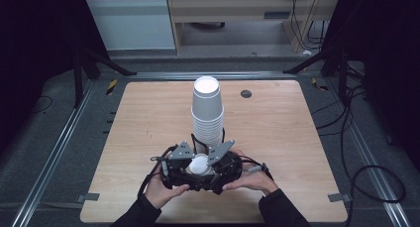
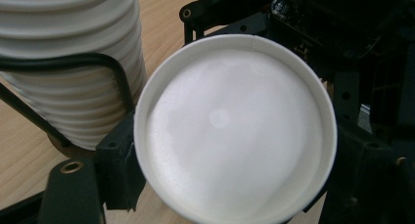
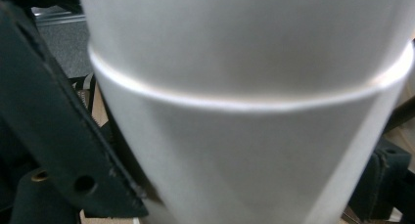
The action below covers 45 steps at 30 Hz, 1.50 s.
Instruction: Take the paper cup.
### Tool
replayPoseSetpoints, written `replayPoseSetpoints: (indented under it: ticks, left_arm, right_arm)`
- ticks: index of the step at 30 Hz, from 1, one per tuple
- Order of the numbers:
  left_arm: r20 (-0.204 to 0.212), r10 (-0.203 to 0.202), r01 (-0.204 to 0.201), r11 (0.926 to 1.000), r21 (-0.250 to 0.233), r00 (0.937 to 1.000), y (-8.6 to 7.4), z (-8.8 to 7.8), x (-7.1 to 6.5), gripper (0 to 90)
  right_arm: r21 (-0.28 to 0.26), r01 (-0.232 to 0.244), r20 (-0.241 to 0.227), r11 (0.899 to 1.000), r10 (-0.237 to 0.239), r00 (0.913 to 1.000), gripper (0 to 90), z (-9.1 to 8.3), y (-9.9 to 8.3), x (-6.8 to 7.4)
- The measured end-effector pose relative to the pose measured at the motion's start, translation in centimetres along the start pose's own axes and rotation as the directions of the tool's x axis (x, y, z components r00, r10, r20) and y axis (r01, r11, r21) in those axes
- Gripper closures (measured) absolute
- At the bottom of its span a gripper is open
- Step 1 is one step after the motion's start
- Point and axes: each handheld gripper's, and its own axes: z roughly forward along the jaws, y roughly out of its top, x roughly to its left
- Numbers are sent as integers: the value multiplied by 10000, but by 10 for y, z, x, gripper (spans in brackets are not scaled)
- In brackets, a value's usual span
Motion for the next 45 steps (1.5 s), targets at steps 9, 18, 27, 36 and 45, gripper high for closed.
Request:
replayPoseSetpoints:
  ticks: [9, 18, 27, 36, 45]
  left_arm:
    - [15, -9, 10, 10000, -92, 10000, 0, -4, 2, 219]
    - [-156, -79, 73, 9993, -370, 9998, 2, -14, 7, 218]
    - [-383, -301, 270, 9966, -783, 9988, 3, -29, 17, 218]
    - [-358, -487, 436, 9902, -1324, 9982, 3, -39, 23, 218]
    - [-99, -400, 371, 9779, -2057, 9992, 3, -45, 23, 217]
  right_arm:
    - [-208, -312, 108, 9993, 314, 9994, 82, -6, -1, -3]
    - [-369, -403, 370, 9985, 416, 9984, 64, -21, -4, -3]
    - [-968, -613, 920, 9934, 703, 9933, 62, -51, -11, -5]
    - [-1442, -973, 1377, 9848, 1173, 9835, 63, -72, -25, -7]
    - [-1612, -1315, 1248, 9781, 1524, 9804, 67, -72, -39, -4]
